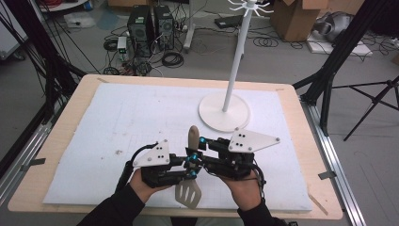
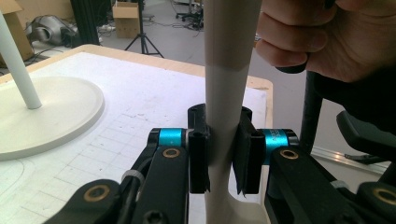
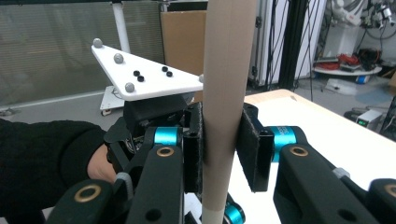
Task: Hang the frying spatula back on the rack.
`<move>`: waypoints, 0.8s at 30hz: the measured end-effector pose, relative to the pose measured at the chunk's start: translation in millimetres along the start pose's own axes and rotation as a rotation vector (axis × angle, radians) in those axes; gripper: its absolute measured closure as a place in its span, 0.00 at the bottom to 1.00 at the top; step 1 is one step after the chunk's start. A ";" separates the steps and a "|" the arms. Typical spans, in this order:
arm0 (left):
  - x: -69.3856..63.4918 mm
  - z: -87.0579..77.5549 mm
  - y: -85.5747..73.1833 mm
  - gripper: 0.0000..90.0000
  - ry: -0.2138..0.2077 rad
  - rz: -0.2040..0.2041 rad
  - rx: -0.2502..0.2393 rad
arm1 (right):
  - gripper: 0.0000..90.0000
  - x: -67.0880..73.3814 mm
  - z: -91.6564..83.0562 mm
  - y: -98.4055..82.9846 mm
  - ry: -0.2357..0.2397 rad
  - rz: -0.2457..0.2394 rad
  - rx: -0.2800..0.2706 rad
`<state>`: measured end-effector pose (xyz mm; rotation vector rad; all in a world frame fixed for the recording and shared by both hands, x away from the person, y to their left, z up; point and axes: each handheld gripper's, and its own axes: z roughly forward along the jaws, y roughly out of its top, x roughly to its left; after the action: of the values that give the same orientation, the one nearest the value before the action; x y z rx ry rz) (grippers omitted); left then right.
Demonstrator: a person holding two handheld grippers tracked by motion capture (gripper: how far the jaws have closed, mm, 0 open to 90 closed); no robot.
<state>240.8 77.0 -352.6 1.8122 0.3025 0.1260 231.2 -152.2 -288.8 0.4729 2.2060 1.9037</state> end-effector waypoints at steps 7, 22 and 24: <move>3.7 -3.6 -2.5 0.43 -0.043 -0.001 -0.035 | 0.82 -5.6 -1.1 1.4 0.012 0.023 0.017; 28.7 -68.0 -47.3 0.18 0.220 -0.032 -0.123 | 0.82 -57.0 -15.3 31.7 -0.060 0.046 0.014; 30.1 -72.2 -54.8 0.18 0.239 -0.045 -0.126 | 0.82 -66.9 -15.9 36.4 -0.074 0.051 0.014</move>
<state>244.5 165.4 -388.7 1.6654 0.4929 0.3241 292.3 -186.4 -254.7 0.5980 2.1825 1.8649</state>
